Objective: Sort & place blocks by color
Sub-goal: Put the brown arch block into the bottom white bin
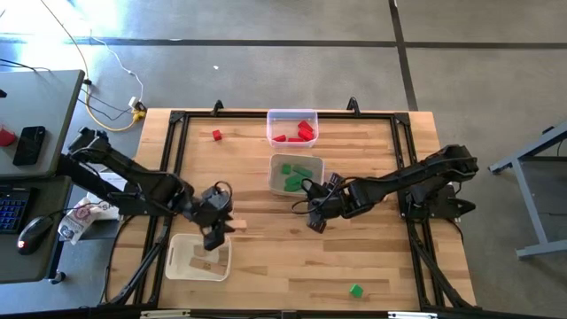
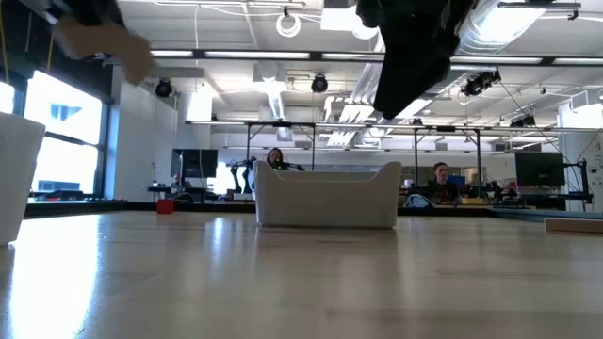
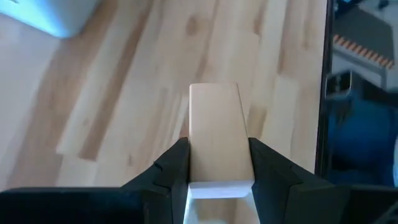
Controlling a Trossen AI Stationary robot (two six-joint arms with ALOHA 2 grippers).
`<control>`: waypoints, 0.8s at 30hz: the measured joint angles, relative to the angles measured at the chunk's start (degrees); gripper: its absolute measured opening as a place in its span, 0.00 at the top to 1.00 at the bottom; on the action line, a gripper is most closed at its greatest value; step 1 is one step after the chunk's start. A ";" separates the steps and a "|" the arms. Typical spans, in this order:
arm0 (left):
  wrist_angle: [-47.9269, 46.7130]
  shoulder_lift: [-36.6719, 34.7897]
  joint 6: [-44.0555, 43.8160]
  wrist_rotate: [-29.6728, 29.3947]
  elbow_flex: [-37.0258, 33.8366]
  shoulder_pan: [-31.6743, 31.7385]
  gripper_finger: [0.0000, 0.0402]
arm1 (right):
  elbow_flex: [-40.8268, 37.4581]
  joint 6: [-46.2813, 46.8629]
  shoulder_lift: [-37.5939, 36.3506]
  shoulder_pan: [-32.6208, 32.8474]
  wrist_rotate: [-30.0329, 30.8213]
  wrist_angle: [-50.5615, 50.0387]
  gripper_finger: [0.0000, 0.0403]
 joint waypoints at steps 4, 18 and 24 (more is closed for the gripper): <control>-5.33 -0.05 -2.16 0.06 -0.02 -4.49 0.72 | 0.00 2.44 -0.01 0.00 -5.41 -0.42 0.46; -10.72 4.20 -4.88 2.35 -0.24 -15.29 0.72 | -0.07 17.50 0.02 5.42 -15.96 -2.91 0.46; -10.56 7.27 -4.77 5.74 -0.24 -15.72 0.71 | -0.07 24.58 0.02 10.70 -17.92 -3.55 0.46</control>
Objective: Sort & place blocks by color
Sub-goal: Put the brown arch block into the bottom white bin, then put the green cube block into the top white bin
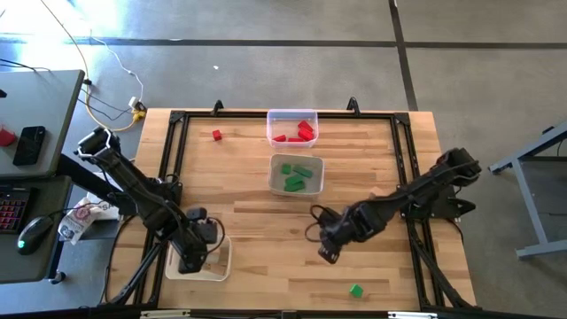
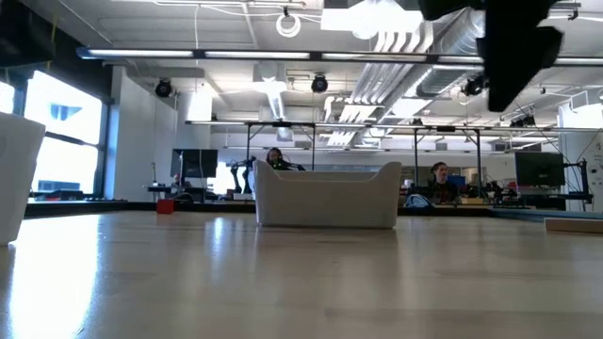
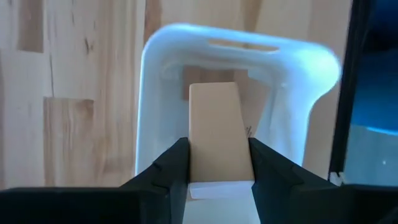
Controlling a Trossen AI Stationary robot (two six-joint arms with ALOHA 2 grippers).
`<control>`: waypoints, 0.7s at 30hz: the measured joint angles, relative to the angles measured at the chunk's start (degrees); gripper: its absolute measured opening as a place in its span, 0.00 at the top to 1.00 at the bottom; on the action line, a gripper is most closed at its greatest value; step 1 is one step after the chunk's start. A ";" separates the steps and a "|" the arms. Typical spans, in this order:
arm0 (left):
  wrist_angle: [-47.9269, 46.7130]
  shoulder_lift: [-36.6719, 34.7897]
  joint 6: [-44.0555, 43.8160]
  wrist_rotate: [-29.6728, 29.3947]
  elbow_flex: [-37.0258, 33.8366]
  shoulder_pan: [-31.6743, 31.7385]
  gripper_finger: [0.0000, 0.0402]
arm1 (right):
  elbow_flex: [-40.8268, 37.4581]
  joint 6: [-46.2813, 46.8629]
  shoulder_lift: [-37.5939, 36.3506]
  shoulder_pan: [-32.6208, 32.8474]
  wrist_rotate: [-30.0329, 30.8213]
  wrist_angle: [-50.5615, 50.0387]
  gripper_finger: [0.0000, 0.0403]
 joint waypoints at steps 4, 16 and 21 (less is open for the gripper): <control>0.17 1.82 0.08 1.01 -0.02 0.20 0.67 | -0.02 4.92 0.00 3.64 0.01 -0.11 0.46; -0.17 3.89 -1.01 1.95 -0.02 0.84 0.55 | -0.04 12.06 0.02 13.80 0.56 -0.45 0.46; -0.17 3.89 -1.33 2.13 -0.02 2.26 0.51 | -0.04 16.11 0.02 16.28 0.67 -0.49 0.46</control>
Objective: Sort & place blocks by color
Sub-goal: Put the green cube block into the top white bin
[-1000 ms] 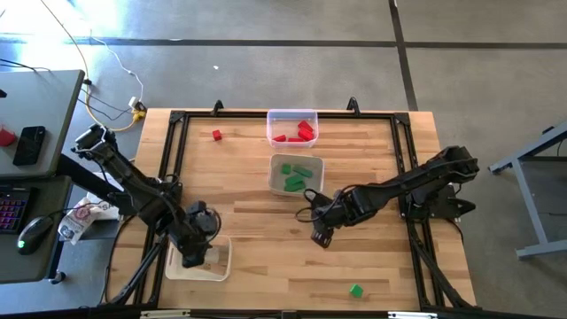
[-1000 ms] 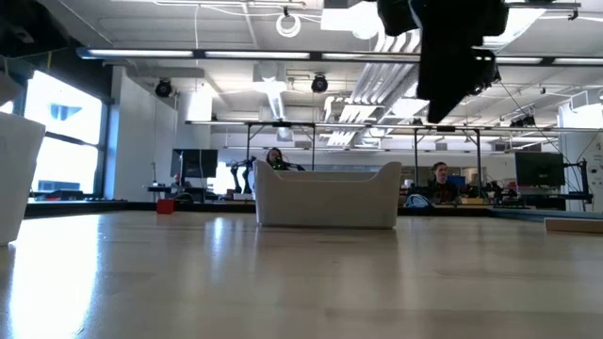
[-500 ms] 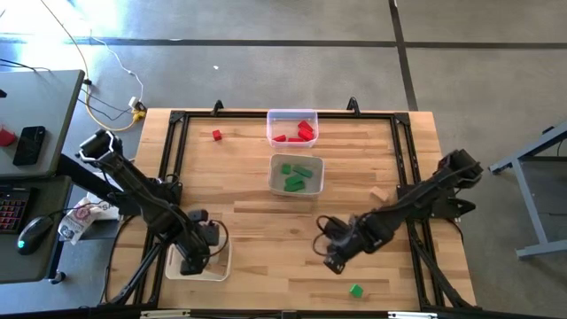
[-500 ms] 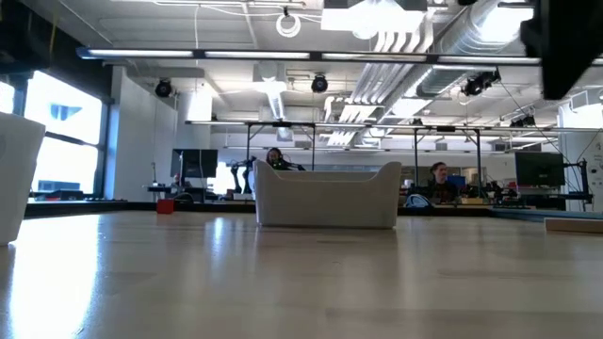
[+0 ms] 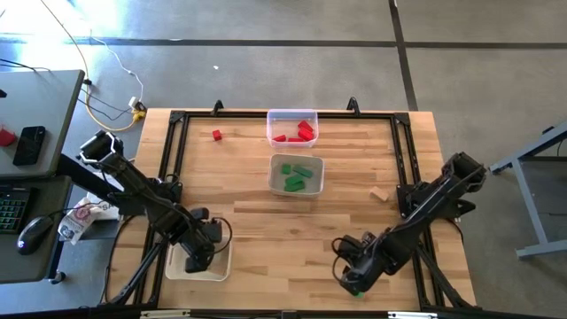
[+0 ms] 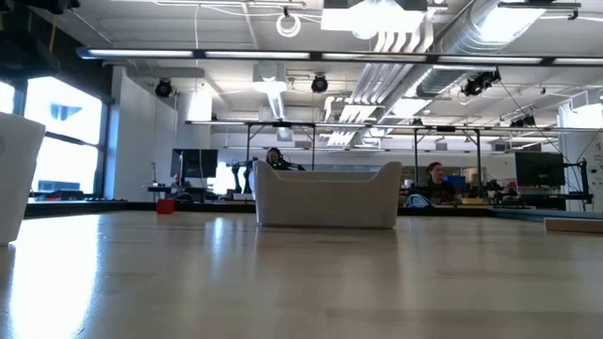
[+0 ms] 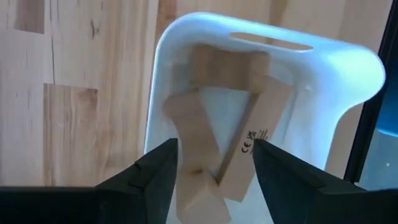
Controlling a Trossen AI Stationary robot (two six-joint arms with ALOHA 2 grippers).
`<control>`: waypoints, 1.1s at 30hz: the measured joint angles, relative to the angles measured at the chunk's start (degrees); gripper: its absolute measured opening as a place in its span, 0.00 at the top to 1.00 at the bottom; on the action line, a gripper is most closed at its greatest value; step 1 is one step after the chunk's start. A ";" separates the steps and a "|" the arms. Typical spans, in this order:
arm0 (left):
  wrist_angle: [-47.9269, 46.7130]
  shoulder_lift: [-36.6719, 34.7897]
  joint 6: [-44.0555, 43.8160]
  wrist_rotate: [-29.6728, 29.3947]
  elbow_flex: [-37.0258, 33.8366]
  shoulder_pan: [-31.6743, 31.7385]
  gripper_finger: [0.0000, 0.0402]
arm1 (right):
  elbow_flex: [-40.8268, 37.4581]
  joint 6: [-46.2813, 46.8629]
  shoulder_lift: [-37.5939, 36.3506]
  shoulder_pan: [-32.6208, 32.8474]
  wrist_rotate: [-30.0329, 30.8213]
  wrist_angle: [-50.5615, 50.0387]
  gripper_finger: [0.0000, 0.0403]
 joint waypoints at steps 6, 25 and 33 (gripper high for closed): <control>0.04 0.00 2.30 5.88 0.00 2.44 0.51 | 0.00 5.93 0.02 2.54 -0.52 0.00 0.46; 0.34 -0.02 18.59 4.49 10.73 4.18 0.51 | -0.02 11.71 6.76 5.17 -4.62 3.66 0.46; 0.28 -0.02 26.85 -4.19 12.11 8.11 0.51 | -0.02 11.85 11.67 5.17 -8.87 6.12 0.46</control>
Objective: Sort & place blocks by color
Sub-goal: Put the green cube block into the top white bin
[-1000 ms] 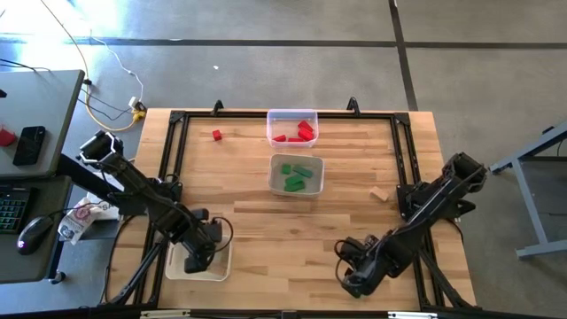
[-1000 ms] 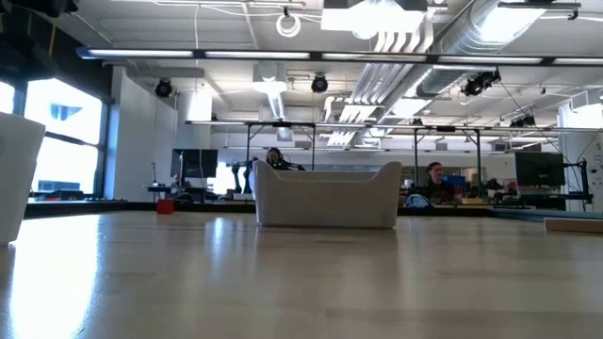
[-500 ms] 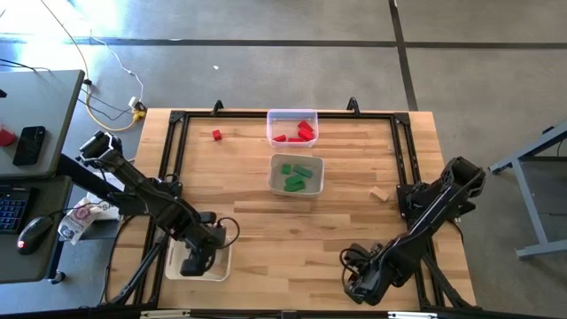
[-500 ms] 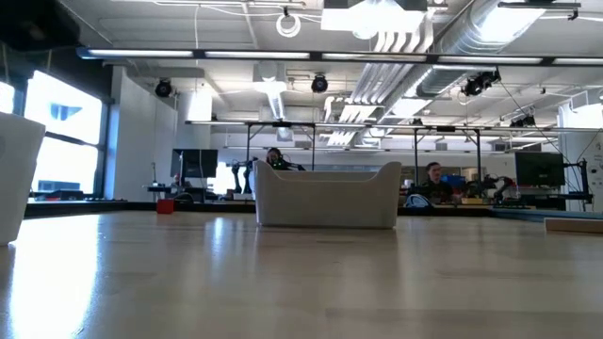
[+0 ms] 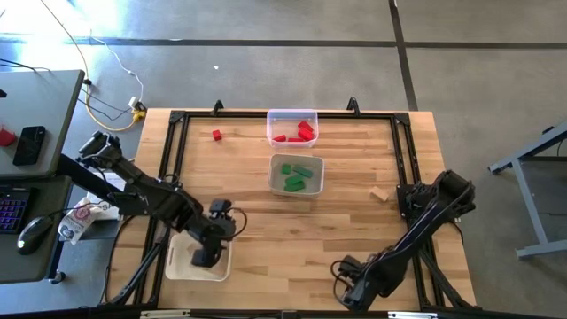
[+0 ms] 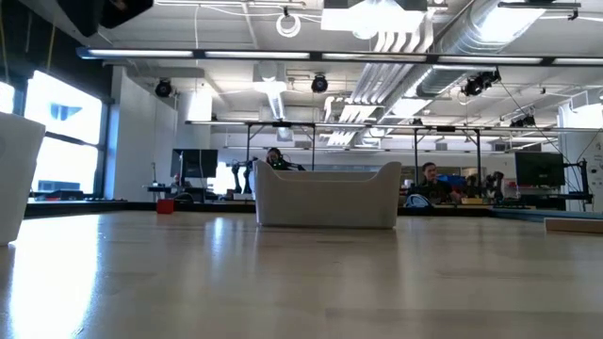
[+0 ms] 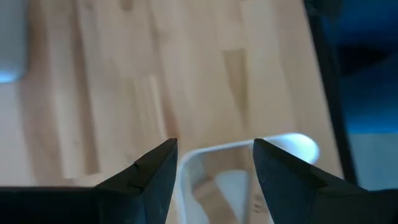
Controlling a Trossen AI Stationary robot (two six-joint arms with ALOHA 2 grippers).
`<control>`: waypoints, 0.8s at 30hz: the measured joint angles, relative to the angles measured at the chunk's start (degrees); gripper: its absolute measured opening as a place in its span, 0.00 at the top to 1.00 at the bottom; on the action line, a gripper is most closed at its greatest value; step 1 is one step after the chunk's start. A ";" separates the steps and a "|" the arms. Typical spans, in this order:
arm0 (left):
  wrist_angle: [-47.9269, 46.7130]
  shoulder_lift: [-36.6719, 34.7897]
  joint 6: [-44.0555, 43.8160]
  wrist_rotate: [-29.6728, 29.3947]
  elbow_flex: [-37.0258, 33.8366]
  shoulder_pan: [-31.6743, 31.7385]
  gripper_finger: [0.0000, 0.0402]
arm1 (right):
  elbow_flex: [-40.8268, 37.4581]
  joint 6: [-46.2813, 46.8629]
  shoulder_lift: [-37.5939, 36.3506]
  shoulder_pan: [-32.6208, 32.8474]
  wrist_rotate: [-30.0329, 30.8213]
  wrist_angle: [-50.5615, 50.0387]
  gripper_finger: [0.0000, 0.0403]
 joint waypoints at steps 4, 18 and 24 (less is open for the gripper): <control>-0.02 0.00 1.67 -0.55 0.00 2.81 0.51 | 0.00 1.31 1.69 0.00 -2.40 0.24 0.46; -0.56 0.00 1.73 -0.97 -0.01 10.67 0.51 | 0.00 1.34 5.91 0.63 -4.95 -0.19 0.53; -5.58 0.00 4.47 -8.03 0.00 14.72 0.51 | 0.04 -0.91 5.84 0.25 -4.42 -0.28 0.75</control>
